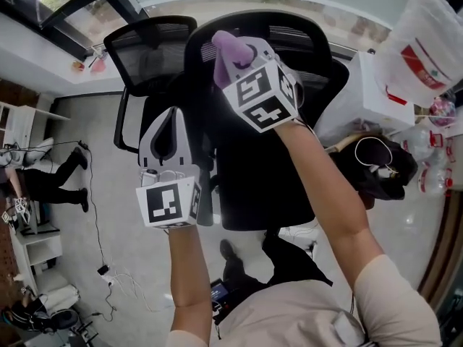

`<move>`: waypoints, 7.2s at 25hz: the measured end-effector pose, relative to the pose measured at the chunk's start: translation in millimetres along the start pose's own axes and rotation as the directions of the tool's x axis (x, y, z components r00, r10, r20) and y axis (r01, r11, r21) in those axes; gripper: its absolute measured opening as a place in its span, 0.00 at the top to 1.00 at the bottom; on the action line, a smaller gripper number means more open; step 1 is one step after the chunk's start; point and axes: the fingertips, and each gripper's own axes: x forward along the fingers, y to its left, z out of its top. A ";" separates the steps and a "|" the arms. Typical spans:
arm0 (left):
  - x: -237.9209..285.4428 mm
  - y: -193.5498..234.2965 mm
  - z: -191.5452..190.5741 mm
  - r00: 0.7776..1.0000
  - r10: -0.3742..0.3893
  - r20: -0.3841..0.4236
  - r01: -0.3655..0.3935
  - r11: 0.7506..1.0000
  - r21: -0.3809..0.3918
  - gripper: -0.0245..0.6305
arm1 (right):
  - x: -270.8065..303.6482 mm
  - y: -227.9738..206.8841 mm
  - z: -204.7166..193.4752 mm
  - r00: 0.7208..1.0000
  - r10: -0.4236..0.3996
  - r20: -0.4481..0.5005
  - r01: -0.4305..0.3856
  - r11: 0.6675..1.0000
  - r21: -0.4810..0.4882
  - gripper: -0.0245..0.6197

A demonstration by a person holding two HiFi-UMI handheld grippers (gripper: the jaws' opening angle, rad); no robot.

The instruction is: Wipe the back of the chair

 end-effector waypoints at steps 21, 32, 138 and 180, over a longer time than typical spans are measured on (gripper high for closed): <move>2.3 -23.4 -5.1 0.999 -0.047 -0.001 0.047 0.999 -0.001 0.95 | -56.6 -83.3 -58.5 0.965 -0.243 -0.103 0.250 0.966 0.068 0.93; -46.8 52.3 -14.8 0.998 0.067 -0.021 -0.067 0.998 -0.004 0.95 | 16.5 61.3 13.4 1.000 0.002 -0.007 -0.001 0.995 0.102 0.94; -140.4 68.7 -15.8 0.997 -0.060 -0.044 0.060 0.998 0.010 0.95 | -34.6 110.4 -35.8 0.985 -0.020 -0.171 0.058 0.975 0.215 0.93; -329.4 41.8 139.0 0.944 -0.305 0.126 0.298 0.952 0.073 0.95 | -400.6 185.5 172.0 0.976 -0.211 0.057 0.204 0.972 0.115 0.93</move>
